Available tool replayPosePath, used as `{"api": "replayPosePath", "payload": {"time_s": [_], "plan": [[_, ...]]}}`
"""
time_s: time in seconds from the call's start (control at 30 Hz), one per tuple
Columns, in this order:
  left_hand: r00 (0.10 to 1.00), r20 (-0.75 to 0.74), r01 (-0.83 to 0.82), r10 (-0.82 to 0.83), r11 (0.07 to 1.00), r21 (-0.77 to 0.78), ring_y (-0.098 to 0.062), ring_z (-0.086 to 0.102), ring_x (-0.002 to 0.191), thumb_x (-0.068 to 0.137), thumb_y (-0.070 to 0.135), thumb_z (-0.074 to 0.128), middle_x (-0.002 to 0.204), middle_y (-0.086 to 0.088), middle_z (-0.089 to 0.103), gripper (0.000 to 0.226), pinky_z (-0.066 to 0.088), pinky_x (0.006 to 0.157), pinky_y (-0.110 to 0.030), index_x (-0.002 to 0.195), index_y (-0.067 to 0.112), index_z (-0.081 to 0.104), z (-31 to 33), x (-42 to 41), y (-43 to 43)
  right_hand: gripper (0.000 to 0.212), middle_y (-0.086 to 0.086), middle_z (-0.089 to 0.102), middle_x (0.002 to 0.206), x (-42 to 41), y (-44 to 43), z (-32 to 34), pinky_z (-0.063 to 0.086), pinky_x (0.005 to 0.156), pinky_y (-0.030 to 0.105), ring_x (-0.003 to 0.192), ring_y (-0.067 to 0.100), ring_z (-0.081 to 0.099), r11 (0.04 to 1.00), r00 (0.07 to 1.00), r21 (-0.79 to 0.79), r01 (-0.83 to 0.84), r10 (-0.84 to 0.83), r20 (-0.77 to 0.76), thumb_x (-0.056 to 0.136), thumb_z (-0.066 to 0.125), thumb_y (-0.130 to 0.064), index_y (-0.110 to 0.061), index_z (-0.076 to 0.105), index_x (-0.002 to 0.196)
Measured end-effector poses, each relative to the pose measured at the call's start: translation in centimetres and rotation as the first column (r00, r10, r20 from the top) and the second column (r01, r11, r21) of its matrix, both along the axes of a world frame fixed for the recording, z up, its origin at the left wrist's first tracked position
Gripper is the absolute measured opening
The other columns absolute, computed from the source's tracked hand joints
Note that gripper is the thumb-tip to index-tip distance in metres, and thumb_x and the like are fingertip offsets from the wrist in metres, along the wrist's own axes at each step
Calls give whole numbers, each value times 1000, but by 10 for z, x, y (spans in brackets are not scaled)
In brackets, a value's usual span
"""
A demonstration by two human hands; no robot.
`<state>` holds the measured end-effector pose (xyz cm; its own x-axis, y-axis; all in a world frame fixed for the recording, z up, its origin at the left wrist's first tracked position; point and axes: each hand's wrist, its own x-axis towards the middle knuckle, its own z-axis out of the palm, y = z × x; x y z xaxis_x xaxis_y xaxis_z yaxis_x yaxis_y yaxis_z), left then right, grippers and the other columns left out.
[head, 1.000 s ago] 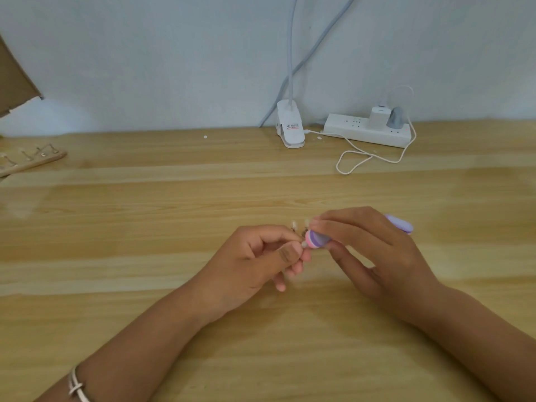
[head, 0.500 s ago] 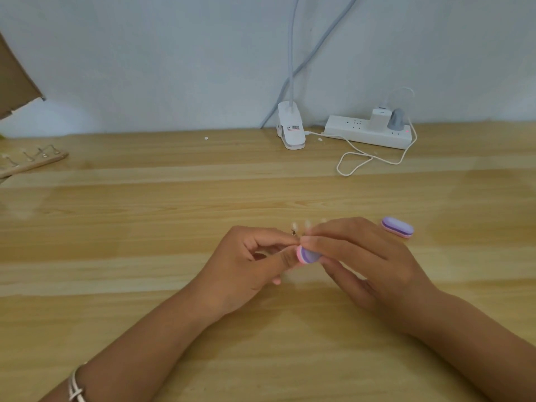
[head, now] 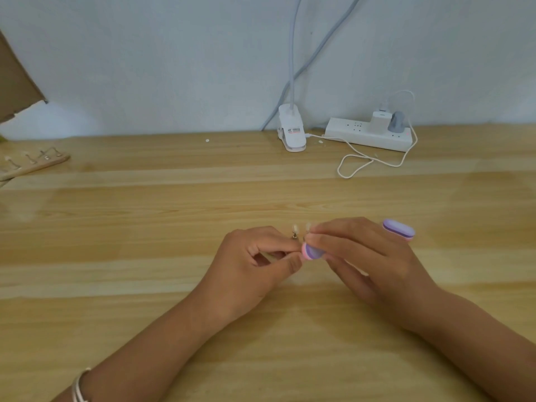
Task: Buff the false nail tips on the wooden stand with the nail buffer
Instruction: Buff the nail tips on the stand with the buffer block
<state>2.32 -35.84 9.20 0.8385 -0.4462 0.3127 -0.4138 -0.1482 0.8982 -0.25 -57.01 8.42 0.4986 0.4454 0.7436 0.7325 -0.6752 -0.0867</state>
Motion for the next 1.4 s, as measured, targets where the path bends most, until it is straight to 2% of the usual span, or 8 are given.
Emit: {"api": "replayPosePath", "payload": {"time_s": [0.3, 0.43, 0.63, 0.83, 0.97, 1.13, 1.3, 1.4], "plan": [[1000, -19, 1, -1, 1000, -24, -5, 60, 64, 80, 17, 73, 77, 0, 71, 14, 44, 57, -18, 91, 13, 79, 1, 0, 0, 22, 15, 69, 107, -2, -2, 4, 36, 95, 8, 91, 21, 68, 996, 996, -4, 87, -87, 25, 84, 69, 8, -1, 77, 103], [999, -38, 38, -40, 999, -30, -2, 60, 64, 77, 27, 71, 75, 4, 70, 21, 43, 57, -16, 93, 15, 79, 1, 0, 1, 29, 12, 70, 104, -9, 12, 0, 55, 77, 33, 88, 26, 68, 999, 1000, -34, -25, 25, 10, 83, 68, 12, -3, 76, 106], [999, -38, 4, -4, 1000, -4, -4, 60, 63, 80, 25, 71, 76, 2, 71, 16, 47, 53, -26, 93, 19, 79, -1, 1, 1, 19, 8, 71, 103, -5, -1, 10, 28, 96, 2, 94, 14, 64, 995, 996, -53, 81, -83, -19, 90, 62, 4, -3, 76, 102], [998, -49, 40, -42, 999, -29, -4, 61, 65, 78, 29, 73, 76, 0, 71, 17, 45, 56, -20, 91, 20, 80, -1, 1, 3, 26, 10, 72, 104, -11, 11, 5, 57, 73, 34, 87, 26, 70, 998, 998, -46, -33, 30, -56, 84, 66, 11, -3, 76, 105], [998, -60, 1, -1, 1000, 4, -5, 61, 66, 82, 19, 73, 77, 2, 71, 12, 48, 55, -31, 92, 21, 80, -2, 2, 1, 27, 9, 71, 104, -7, 1, 10, 42, 90, 12, 90, 24, 71, 997, 996, -56, 59, -63, -68, 81, 69, 11, -2, 76, 103], [999, -44, 30, -31, 999, -21, -7, 63, 68, 80, 27, 74, 78, 1, 72, 12, 46, 56, -22, 89, 21, 80, 0, 1, 2, 27, 10, 71, 105, -12, 13, 1, 56, 73, 36, 89, 26, 69, 999, 999, -35, -26, 24, -48, 86, 65, 10, -3, 76, 107], [999, 31, -14, 15, 1000, -11, -7, 60, 67, 83, 15, 73, 77, -1, 70, 11, 41, 56, -15, 90, 20, 80, 0, 0, 0, 23, 10, 70, 107, -3, -2, 7, 36, 95, 8, 97, 16, 65, 998, 998, -16, 63, -64, -15, 90, 62, 6, -2, 74, 108], [1000, -6, 7, -7, 1000, -24, -4, 61, 66, 82, 20, 74, 76, 2, 71, 10, 41, 56, -14, 90, 18, 80, 1, -1, 0, 23, 7, 68, 110, -7, 7, 2, 49, 89, 22, 98, 20, 67, 1000, 1000, 26, -3, 3, -21, 90, 64, 5, -3, 75, 109]]}}
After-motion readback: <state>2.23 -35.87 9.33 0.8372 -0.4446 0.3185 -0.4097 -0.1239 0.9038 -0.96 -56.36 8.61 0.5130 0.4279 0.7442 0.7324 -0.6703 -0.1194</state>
